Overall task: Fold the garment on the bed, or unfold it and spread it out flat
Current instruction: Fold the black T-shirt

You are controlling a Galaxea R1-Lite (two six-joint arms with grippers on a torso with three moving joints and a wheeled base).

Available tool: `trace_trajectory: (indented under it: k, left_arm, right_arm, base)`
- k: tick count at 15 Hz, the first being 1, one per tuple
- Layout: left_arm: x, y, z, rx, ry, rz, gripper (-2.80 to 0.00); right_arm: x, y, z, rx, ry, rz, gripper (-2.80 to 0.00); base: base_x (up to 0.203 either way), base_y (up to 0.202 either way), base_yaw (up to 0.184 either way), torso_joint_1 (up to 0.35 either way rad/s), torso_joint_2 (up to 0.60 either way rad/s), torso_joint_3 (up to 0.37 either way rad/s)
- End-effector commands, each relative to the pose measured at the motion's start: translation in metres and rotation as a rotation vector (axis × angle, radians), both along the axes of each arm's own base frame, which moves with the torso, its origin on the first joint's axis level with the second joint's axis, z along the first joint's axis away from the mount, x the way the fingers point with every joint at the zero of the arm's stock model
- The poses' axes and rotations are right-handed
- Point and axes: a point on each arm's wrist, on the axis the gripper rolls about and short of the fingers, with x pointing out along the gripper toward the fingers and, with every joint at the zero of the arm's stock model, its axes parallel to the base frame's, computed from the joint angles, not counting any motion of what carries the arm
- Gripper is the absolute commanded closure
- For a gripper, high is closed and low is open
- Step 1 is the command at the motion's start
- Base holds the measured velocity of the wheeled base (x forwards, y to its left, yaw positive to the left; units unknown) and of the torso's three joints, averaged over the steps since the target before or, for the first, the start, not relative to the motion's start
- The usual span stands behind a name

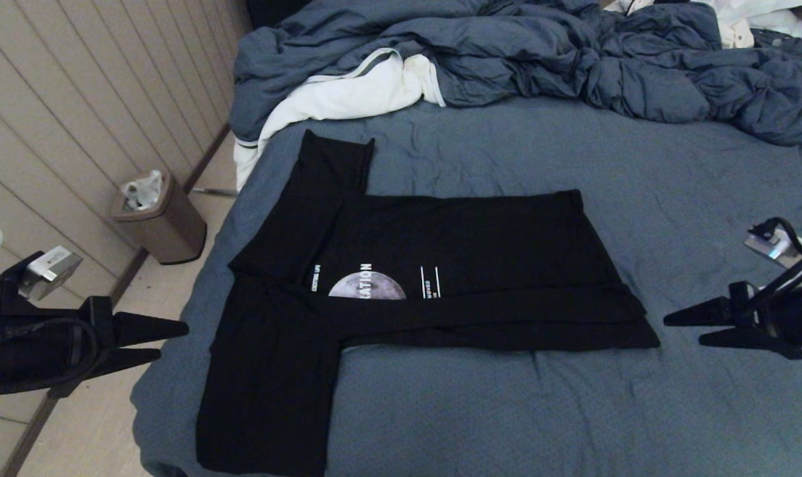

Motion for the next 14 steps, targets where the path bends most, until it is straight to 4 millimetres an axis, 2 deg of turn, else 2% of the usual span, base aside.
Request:
trace_trajectory:
  k: [1,8,14]
  left_arm:
    - [-0.001,0.000,0.001,-0.005,-0.001,0.000,0.00]
    - [-0.001,0.000,-0.009,-0.006,0.040,-0.003,0.00]
    - [-0.018,-0.009,-0.050,-0.001,0.193,-0.049,0.00]
  right_arm:
    - [-0.001,0.001,0.000,0.004,0.002,0.005,0.00]
    - [-0.001,0.001,-0.001,0.010,0.010,0.002,0.00]
    - [0.007,-0.002,-0.001,0.017,0.015,-0.007,0.00]
  base:
    - [0.000,0.000,0.000,0.000,0.00,0.000]
    - [0.000,0.000,0.000,0.000,0.00,0.000]
    - [0.000,0.000,0.000,0.000,0.00,0.000]
